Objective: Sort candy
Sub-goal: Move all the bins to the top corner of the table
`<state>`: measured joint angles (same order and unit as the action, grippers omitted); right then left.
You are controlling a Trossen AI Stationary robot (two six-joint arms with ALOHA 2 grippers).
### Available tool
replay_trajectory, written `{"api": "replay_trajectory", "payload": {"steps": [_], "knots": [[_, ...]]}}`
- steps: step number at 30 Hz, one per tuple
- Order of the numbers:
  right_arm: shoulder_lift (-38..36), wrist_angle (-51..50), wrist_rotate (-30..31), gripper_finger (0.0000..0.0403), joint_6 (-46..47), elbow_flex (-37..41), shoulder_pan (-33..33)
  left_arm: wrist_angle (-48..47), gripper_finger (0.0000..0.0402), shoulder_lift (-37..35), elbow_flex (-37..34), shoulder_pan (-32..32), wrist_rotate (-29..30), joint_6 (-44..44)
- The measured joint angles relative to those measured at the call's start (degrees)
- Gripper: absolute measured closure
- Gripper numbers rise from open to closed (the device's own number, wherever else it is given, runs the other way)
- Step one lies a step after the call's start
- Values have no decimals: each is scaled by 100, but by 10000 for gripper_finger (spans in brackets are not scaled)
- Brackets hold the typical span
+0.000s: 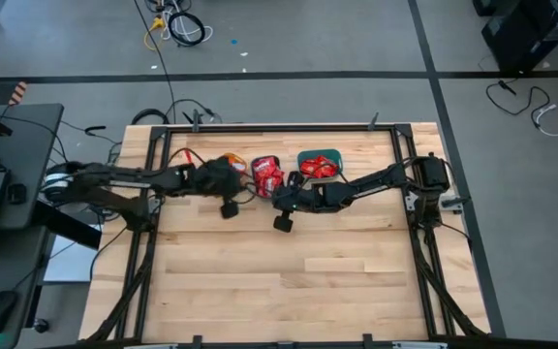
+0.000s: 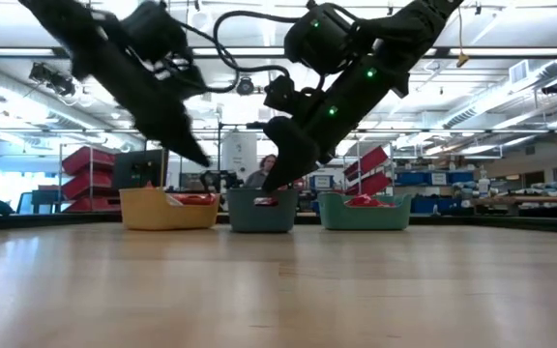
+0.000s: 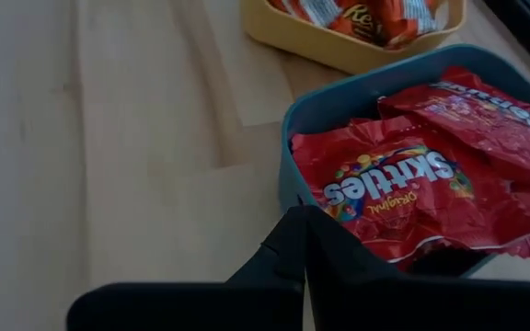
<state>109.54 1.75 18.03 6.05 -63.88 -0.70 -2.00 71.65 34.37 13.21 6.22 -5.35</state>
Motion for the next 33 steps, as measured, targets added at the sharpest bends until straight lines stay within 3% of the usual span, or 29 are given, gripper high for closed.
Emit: {"api": "replay_trajectory", "payload": {"steps": [3, 7, 12, 16, 33], "knots": [[0, 41, -45, 403, -119, 0, -73, -1420, 401, -415, 162, -358, -153, 333], [0, 178, -90, 403, -235, 0, -129, -2625, 401, -581, 188, -881, -186, 977], [0, 252, -126, 403, -289, 0, -132, -3382, 401, -374, 183, -1161, 783, 1657], [0, 242, -131, 403, -327, 0, -132, -3174, 401, -110, 153, -1060, 1261, 1762], [0, 413, -595, 403, -481, 0, -705, -895, 401, 1018, 22, -237, 1711, 513]]}}
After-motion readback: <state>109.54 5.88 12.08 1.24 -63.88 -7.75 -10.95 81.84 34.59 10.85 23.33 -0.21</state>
